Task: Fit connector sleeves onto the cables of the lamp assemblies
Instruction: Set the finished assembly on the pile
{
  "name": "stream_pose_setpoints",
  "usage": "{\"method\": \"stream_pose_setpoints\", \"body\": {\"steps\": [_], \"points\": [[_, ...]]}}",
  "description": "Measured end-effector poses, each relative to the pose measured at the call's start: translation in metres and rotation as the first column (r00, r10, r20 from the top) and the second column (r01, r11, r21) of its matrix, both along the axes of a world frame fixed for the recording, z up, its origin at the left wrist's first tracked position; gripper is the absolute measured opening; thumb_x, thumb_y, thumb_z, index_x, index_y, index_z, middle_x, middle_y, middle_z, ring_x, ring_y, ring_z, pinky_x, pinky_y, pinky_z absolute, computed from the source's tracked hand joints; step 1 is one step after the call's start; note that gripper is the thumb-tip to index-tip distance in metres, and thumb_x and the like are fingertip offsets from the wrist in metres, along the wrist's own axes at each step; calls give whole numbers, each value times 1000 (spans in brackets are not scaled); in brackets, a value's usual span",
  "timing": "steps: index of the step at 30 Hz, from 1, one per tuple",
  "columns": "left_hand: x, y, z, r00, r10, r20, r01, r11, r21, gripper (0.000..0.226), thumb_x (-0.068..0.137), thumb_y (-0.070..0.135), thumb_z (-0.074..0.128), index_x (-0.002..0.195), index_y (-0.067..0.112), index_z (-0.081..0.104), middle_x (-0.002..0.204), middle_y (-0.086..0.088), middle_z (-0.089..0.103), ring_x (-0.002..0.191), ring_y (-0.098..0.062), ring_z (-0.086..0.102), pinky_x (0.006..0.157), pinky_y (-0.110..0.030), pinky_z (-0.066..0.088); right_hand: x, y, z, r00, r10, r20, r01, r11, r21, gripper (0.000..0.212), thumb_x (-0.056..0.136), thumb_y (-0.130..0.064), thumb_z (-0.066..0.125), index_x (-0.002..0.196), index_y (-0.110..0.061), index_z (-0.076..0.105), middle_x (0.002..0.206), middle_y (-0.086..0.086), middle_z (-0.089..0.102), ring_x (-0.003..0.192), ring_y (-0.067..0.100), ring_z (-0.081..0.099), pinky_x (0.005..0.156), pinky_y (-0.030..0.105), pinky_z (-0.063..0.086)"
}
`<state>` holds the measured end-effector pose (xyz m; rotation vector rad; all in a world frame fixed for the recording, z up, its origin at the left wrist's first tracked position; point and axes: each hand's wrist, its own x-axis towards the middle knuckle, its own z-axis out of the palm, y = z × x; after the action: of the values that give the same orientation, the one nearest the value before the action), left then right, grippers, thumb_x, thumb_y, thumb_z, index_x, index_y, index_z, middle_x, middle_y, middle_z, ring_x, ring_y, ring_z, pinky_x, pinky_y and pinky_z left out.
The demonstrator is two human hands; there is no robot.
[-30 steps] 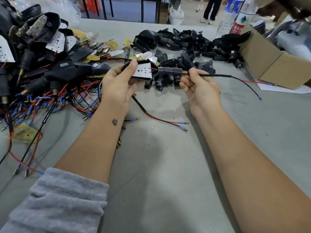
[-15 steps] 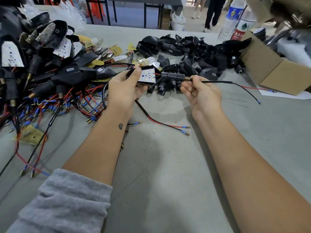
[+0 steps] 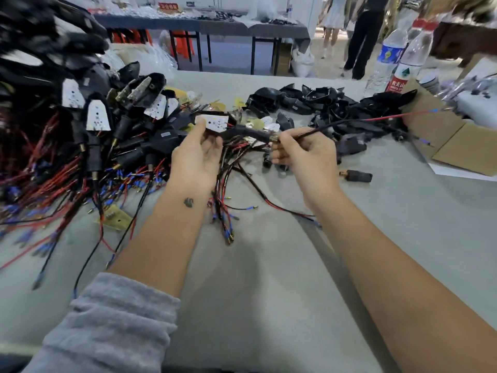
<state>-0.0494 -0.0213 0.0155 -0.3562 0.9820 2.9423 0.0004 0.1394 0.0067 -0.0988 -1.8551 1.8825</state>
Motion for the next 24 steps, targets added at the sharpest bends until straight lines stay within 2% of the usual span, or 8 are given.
{"method": "stream_pose_setpoints", "body": {"steps": [3,5,7,11,15,18,21,24], "points": [[-3,-28,10,992,-124,23,126,970,-207,14,99,19,54,100,6,57,99,-9,65,83,-26,67,64,-37,60,-3,-28,0,999,34,-13,-28,947,319,12,93,-11,62,84,-11,69,78,13,71,74,22,71,78,41,58],[-2,-47,22,955,-295,43,289,880,-378,16,102,21,45,109,8,51,105,-11,65,80,-36,70,59,-41,60,-5,-48,-2,996,82,-21,-63,883,466,13,92,-16,63,83,-25,67,84,5,71,86,21,69,88,35,53],[1,-67,36,922,-383,53,346,757,-555,15,101,18,44,102,9,55,97,-10,69,68,-30,73,53,-34,58,-5,-69,0,977,140,-160,-15,796,605,9,90,-16,63,87,-22,68,83,0,70,83,13,64,83,15,48],[-3,-111,52,913,-407,35,294,597,-747,14,93,3,55,106,8,55,109,-15,68,78,-25,71,63,-31,61,-10,-110,5,897,312,-314,123,507,853,9,89,-6,60,95,-4,67,86,12,67,80,32,63,64,39,54],[-2,-149,60,888,-449,99,309,423,-852,25,93,6,59,117,11,61,95,-2,68,60,-7,66,52,-21,54,-15,-153,19,821,435,-371,246,316,916,13,79,7,60,90,2,65,87,17,64,76,35,62,52,39,49],[-4,-178,63,893,-443,76,273,402,-874,14,92,2,57,102,7,66,83,4,70,66,-2,64,57,-15,53,-19,-184,23,777,468,-421,374,194,907,21,73,5,51,84,-3,67,83,12,66,73,31,64,51,32,45],[-7,-200,65,898,-436,60,229,347,-909,23,92,-1,57,114,1,65,99,-5,70,81,-7,65,64,-17,54,-26,-204,22,772,490,-404,386,142,911,36,90,5,34,85,-6,67,84,11,66,76,28,65,63,32,54],[-15,-208,65,920,-392,-2,129,308,-943,32,92,2,60,120,17,64,103,3,73,80,-6,65,57,-18,52,-35,-214,21,798,507,-324,334,76,940,41,88,5,30,97,-6,68,96,12,66,87,27,64,72,32,53]]}}
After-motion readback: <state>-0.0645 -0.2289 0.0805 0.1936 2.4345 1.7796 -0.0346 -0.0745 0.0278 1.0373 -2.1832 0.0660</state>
